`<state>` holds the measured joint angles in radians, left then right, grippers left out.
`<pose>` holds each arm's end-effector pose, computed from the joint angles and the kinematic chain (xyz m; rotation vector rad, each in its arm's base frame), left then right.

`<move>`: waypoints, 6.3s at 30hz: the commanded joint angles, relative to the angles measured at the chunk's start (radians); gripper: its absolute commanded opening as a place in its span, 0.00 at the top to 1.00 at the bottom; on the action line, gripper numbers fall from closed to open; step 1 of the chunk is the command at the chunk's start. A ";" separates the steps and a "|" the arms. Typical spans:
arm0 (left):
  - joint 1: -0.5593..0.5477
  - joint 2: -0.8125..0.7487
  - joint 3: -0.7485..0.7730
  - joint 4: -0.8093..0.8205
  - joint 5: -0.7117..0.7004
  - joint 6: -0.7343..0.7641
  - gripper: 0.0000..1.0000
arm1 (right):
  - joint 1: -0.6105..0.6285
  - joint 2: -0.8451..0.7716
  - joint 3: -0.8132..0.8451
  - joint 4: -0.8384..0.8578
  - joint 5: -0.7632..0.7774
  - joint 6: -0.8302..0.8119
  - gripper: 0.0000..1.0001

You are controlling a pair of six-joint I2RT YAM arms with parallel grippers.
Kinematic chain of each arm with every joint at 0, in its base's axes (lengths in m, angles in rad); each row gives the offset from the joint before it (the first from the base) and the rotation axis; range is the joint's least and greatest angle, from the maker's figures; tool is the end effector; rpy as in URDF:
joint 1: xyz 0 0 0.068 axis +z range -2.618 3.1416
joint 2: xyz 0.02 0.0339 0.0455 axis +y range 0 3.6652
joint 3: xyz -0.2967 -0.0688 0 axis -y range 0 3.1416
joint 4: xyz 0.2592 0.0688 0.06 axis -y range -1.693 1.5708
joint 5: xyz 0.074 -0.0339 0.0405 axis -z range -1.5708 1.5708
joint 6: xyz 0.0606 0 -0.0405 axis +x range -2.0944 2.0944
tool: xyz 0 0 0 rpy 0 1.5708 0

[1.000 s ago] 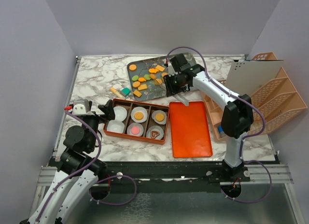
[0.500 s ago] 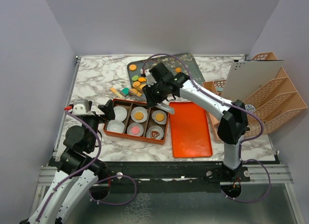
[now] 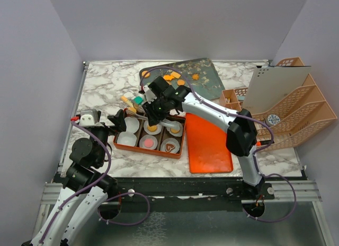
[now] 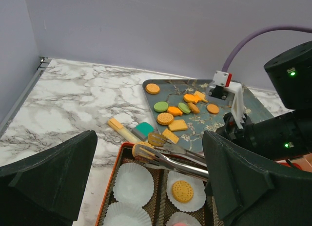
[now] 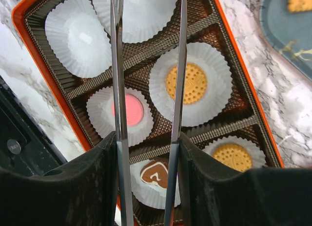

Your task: Pack the cookies

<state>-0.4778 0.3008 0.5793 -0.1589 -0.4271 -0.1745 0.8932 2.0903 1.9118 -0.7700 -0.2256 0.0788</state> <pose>0.0982 -0.0226 0.3458 -0.1290 1.4601 -0.2218 0.3095 0.4063 0.2760 -1.1243 2.3659 0.6554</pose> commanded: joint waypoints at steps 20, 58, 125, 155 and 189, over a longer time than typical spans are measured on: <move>0.004 -0.005 -0.009 0.013 0.004 0.004 0.01 | 0.064 0.114 0.084 -0.051 -0.028 -0.027 0.75; 0.004 -0.012 -0.010 0.012 0.004 0.006 0.01 | -0.021 -0.056 0.057 -0.024 0.174 -0.018 0.45; 0.004 0.015 -0.015 0.028 0.016 0.013 0.01 | -0.622 0.286 0.237 -0.104 0.177 -0.011 0.44; 0.004 0.000 -0.013 0.026 0.019 0.010 0.01 | -0.591 0.056 -0.025 -0.056 0.089 -0.044 0.79; 0.010 -0.003 -0.010 0.018 0.003 0.010 0.01 | -0.236 -0.237 -0.223 -0.023 0.022 -0.024 0.84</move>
<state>-0.4767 0.3077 0.5751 -0.1516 -0.4271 -0.1707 0.6067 1.9160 1.7096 -0.8078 -0.1699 0.0521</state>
